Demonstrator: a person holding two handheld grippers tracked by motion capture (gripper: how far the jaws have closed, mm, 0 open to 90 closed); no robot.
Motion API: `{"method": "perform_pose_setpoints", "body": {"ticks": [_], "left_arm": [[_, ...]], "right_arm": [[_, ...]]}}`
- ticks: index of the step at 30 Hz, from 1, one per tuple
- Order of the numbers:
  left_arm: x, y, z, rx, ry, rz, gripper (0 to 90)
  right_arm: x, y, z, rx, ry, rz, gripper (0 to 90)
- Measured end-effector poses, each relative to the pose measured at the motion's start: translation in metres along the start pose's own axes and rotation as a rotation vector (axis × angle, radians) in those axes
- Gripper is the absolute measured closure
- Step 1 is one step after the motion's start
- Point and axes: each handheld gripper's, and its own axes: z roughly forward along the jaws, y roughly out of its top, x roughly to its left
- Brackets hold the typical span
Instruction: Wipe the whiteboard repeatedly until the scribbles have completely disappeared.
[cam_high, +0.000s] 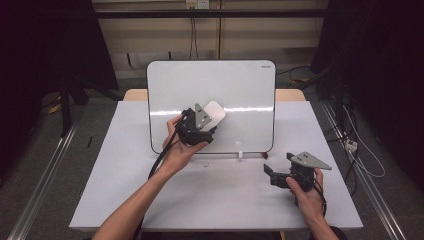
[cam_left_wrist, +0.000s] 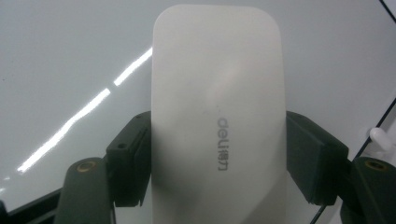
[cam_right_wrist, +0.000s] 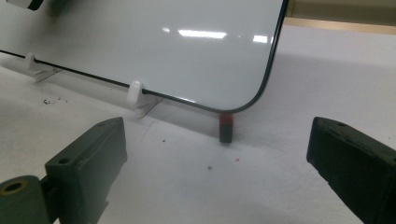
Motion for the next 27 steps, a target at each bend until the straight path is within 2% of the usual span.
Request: {"method": "perform_pose_setpoints", "body": {"ticks": [7, 16, 22, 27], "left_arm": [[0.003, -0.002, -0.003, -0.012, -0.012, -0.025, 31.1], [0.015, -0.003, -0.019, -0.046, 0.015, -0.088, 31.0], [0.022, -0.009, -0.031, -0.053, 0.035, -0.111, 31.0], [0.026, -0.012, -0.036, -0.056, 0.034, -0.128, 31.0]], "right_arm": [[0.001, 0.001, 0.001, -0.004, -0.001, 0.000, 5.0], [0.001, 0.000, 0.000, -0.004, 0.004, -0.005, 5.0], [0.003, 0.000, -0.001, -0.004, 0.011, -0.011, 4.8], [0.003, 0.000, -0.001, -0.006, 0.012, -0.007, 4.8]]}}
